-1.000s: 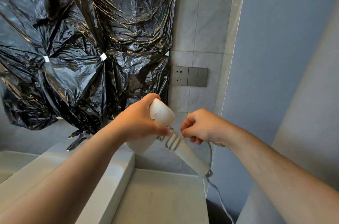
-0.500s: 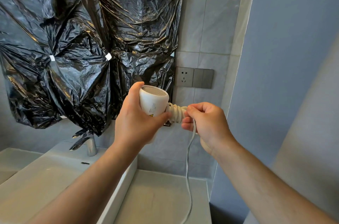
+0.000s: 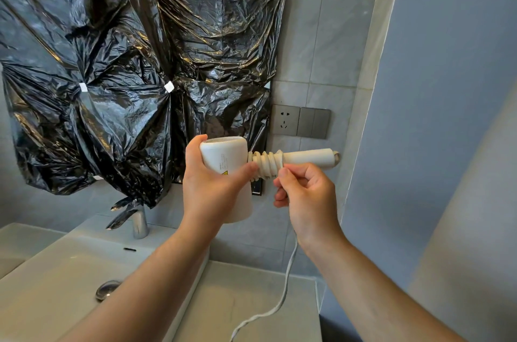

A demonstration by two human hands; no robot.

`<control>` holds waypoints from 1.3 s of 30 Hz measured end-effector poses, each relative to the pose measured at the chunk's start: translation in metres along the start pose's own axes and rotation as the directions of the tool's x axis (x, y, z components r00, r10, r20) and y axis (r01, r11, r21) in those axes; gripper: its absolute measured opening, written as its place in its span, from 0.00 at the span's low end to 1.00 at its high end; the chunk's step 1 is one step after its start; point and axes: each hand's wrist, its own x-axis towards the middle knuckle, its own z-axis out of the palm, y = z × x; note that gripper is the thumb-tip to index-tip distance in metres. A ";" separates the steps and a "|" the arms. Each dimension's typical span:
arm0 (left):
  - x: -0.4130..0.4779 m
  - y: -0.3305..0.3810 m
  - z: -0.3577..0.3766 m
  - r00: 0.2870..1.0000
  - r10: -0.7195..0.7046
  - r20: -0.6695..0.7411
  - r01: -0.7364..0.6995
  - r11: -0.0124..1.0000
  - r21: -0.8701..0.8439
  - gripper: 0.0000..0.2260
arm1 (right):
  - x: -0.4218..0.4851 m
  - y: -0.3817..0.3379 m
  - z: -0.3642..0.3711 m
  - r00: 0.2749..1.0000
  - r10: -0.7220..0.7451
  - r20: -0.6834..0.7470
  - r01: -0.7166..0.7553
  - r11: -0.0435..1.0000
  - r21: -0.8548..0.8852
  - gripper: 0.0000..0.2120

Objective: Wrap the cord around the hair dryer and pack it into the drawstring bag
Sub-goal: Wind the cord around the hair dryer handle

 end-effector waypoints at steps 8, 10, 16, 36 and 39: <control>0.002 -0.002 -0.004 0.998 -0.040 0.046 0.043 0.997 -0.069 0.38 | 0.007 -0.004 -0.015 0.987 -0.033 0.155 0.055 0.989 -0.139 0.09; 0.002 -0.002 -0.003 0.995 -0.082 0.053 0.087 0.992 -0.095 0.36 | 0.007 -0.011 -0.020 0.978 -0.059 0.201 0.090 0.985 -0.146 0.10; -0.001 0.001 0.000 0.967 -0.233 0.102 0.252 0.932 -0.261 0.32 | 0.002 -0.017 -0.033 0.984 -0.055 0.167 0.076 0.990 -0.120 0.09; 0.030 0.019 -0.040 0.643 -0.086 0.761 0.150 0.989 -0.015 0.38 | 0.009 -0.051 -0.074 0.584 0.534 0.611 -0.041 0.771 -0.635 0.04; 0.027 0.029 -0.039 0.675 -0.026 0.737 0.011 1.000 0.025 0.40 | 0.006 -0.047 -0.066 0.647 0.551 0.527 -0.061 0.727 -0.684 0.05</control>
